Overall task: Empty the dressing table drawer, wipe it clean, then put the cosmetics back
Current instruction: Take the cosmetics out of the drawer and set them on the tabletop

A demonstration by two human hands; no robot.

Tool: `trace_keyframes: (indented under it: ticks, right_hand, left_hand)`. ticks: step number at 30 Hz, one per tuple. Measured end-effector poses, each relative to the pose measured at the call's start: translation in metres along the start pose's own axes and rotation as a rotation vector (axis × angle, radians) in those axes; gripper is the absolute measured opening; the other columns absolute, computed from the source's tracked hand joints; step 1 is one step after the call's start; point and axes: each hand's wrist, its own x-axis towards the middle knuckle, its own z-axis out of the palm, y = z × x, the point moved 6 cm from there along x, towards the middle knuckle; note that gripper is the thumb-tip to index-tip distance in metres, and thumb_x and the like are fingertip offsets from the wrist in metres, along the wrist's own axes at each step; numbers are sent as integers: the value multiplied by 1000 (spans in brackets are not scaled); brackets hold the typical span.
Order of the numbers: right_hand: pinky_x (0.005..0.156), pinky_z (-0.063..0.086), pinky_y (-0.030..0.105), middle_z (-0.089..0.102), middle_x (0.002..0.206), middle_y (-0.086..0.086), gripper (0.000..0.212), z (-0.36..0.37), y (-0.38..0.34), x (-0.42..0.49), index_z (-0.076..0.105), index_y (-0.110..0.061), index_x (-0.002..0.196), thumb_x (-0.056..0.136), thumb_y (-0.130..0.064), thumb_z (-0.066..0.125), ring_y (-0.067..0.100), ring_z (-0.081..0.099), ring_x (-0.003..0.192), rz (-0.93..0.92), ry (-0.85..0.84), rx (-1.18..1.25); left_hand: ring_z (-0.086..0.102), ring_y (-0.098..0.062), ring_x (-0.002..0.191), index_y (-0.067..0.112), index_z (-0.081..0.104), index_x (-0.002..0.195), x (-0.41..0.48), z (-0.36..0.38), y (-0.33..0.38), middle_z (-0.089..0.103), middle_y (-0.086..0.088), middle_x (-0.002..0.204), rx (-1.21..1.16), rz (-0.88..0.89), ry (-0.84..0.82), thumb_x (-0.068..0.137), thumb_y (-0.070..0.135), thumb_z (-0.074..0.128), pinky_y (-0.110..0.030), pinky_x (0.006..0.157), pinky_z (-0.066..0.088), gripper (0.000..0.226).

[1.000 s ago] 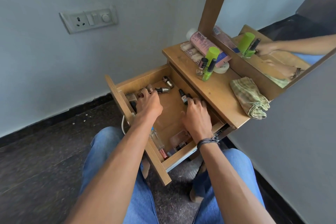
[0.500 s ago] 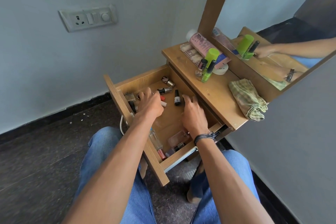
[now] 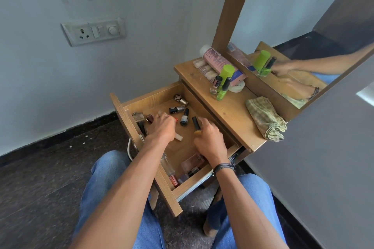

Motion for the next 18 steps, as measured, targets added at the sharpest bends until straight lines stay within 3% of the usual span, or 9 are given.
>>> trace_keyframes:
  ticks: [4,6,8,12,15,16,18]
  right_hand:
    - [95,51,29,59,121,-6,56,-11,-6,-11,59,-17,138,85,-4,66,16,61,111,-98,123,212]
    - [87,56,33,60,112,-9,47,-26,-8,-16,63,-20,131,86,-8,72,12,62,99,-155,244,300]
    - [77,57,27,60,106,-7,39,-49,-9,-19,66,-20,123,87,-8,75,13,63,89,-204,403,383]
    - [76,44,2,63,107,-2,33,-94,5,-6,67,-10,114,83,-2,78,9,61,89,-86,660,460]
    - [82,47,15,64,108,-2,37,-101,23,12,66,-12,112,78,0,77,12,59,94,57,664,441]
    - [84,49,22,64,108,-2,39,-101,27,17,66,-14,111,77,-1,78,12,58,95,85,653,422]
    - [82,46,25,63,109,-2,39,-100,30,24,65,-15,112,77,-3,79,11,57,96,108,636,394]
  left_hand:
    - [55,-28,124,17,68,121,0,-4,1,57,-6,133,-83,-19,34,90,6,73,-44,95,53,33]
    - [61,-23,108,24,71,106,1,-7,-1,59,-2,125,-210,-56,10,87,13,78,-39,85,53,23]
    - [61,-20,99,27,70,101,5,-9,-3,64,0,120,-341,-83,-55,84,19,83,-35,80,50,23]
    - [66,-24,103,22,69,101,11,-17,-5,70,-4,113,-723,-85,-109,84,19,83,-41,94,52,23]
    - [73,-21,95,19,67,102,7,-32,-1,74,-7,107,-1018,-35,-23,89,15,79,-38,92,58,18]
    - [74,-19,94,20,67,101,7,-37,1,74,-4,105,-1082,-19,28,90,15,78,-36,90,59,16]
    - [74,-16,92,26,66,95,5,-47,3,72,8,96,-1102,4,171,88,21,79,-35,87,58,16]
